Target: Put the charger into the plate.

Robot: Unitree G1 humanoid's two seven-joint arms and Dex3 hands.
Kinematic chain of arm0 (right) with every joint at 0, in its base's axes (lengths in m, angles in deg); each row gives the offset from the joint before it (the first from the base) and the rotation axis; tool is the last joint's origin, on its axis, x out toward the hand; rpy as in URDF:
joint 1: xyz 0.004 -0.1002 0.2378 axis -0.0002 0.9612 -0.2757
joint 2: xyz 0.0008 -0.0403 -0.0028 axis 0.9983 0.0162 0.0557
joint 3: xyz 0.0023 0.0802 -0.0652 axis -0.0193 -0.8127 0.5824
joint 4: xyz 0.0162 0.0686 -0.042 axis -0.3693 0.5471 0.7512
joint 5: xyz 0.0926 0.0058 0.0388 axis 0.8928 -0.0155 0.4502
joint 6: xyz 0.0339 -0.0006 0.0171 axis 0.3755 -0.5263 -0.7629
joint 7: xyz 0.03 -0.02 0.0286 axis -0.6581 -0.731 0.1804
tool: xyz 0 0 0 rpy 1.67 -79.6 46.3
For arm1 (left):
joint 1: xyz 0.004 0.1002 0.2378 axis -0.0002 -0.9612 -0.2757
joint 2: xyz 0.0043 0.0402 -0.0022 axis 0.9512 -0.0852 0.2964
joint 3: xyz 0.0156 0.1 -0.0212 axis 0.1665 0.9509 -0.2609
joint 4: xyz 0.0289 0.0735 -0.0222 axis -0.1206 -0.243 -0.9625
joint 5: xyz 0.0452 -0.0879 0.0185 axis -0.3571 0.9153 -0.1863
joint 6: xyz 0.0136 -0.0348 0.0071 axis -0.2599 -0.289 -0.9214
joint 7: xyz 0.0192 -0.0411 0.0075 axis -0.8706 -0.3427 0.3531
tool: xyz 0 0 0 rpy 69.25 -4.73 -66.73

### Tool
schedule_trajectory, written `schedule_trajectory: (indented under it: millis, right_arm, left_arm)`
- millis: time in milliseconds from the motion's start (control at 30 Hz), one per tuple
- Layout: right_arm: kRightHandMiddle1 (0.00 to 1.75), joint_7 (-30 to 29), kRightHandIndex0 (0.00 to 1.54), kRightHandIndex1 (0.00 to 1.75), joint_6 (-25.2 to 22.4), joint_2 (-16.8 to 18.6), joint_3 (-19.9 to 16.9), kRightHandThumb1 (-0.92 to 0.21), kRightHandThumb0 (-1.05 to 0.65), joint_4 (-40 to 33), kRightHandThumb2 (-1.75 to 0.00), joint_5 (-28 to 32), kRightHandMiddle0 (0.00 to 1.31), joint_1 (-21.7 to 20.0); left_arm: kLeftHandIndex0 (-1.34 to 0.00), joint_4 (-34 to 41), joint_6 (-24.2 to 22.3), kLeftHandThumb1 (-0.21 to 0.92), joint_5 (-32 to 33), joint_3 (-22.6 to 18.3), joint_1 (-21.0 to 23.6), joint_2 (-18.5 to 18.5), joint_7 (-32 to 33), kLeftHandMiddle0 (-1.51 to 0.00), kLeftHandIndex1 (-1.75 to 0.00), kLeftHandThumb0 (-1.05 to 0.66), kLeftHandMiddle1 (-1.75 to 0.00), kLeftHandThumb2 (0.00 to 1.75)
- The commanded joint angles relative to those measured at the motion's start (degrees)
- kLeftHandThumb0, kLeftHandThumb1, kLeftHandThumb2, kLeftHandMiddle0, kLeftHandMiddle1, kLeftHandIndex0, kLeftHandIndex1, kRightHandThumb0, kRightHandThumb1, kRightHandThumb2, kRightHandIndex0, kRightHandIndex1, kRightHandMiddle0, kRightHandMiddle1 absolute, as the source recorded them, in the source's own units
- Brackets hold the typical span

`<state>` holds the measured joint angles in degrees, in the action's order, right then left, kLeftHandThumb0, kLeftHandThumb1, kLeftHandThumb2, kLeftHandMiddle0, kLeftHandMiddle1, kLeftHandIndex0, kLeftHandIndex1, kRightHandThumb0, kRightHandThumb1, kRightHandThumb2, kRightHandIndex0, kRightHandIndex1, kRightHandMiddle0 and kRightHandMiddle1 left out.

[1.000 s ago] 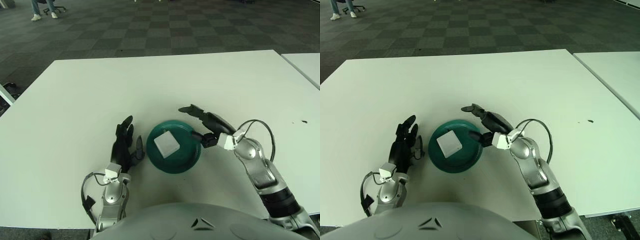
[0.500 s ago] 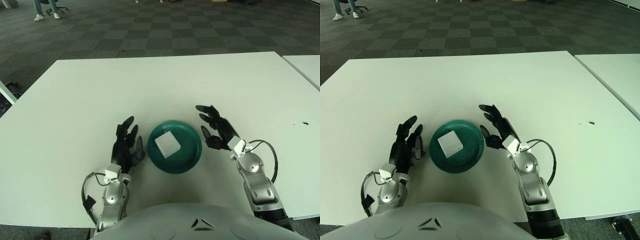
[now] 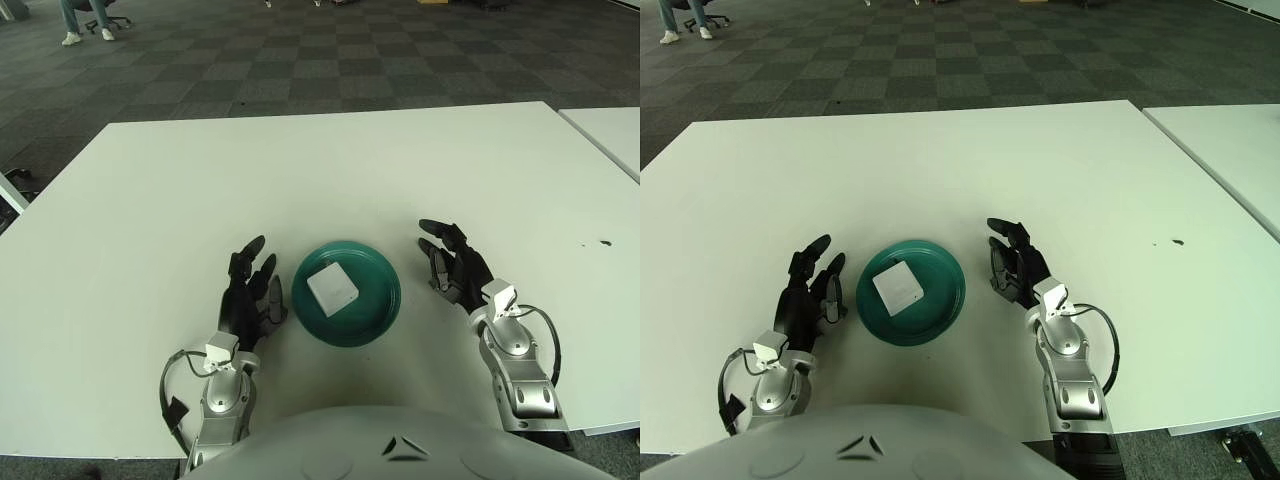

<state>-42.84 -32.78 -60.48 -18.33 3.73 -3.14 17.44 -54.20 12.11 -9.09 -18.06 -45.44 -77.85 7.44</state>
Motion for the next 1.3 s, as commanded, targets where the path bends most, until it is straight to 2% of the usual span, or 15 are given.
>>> schedule_trajectory:
  millis: [0,267,567,933,1200,1267]
  right_arm:
    - [0.79,-0.9,0.41,0.01,-0.97,0.09,-0.43,-0.92,-0.89,2.48,-0.8,-0.13,0.04,0.15]
    - [0.8,-1.71,0.42,0.02,-0.29,0.66,-0.57,-0.92,-0.89,5.94,-0.81,0.43,0.06,0.74]
    - [0.79,-2.93,0.47,0.04,3.23,1.37,-0.27,-0.92,-0.83,9.87,-0.79,0.14,0.07,0.87]
    - [0.78,-4.8,0.44,0.01,7.34,1.75,1.2,-0.92,-0.78,11.59,-0.81,-1.42,0.04,1.77]
    - [0.74,-7.49,0.4,0.0,13.24,3.61,3.4,-0.92,-0.75,18.06,-0.82,-3.36,0.0,1.76]
    - [0.7,-7.88,0.38,0.0,15.99,3.88,3.33,-0.92,-0.75,22.43,-0.81,-3.35,0.0,0.6]
  left_arm:
    - [-0.05,-0.16,-1.97,0.92,0.17,-0.1,-1.1,0.43,-0.31,-0.52,-0.8,-0.82,-0.07,0.95]
    - [-0.05,0.88,-2.6,0.92,0.18,0.14,-1.67,0.6,-0.49,-0.52,-0.79,-0.83,-0.06,0.95]
    - [-0.02,1.78,-3.18,0.92,-0.2,0.42,-2.41,0.68,-0.28,-0.49,-0.78,-0.84,-0.03,0.96]
    - [-0.01,2.43,-3.37,0.92,-0.39,0.45,-2.85,1.18,-0.51,-0.46,-0.79,-0.85,-0.01,0.97]
    - [0.0,3.37,-3.74,0.92,-0.83,0.53,-3.37,1.41,-0.24,-0.43,-0.77,-0.86,0.0,0.98]
    - [0.0,3.41,-3.66,0.92,-1.27,0.58,-3.42,1.51,-0.02,-0.42,-0.76,-0.87,0.0,0.98]
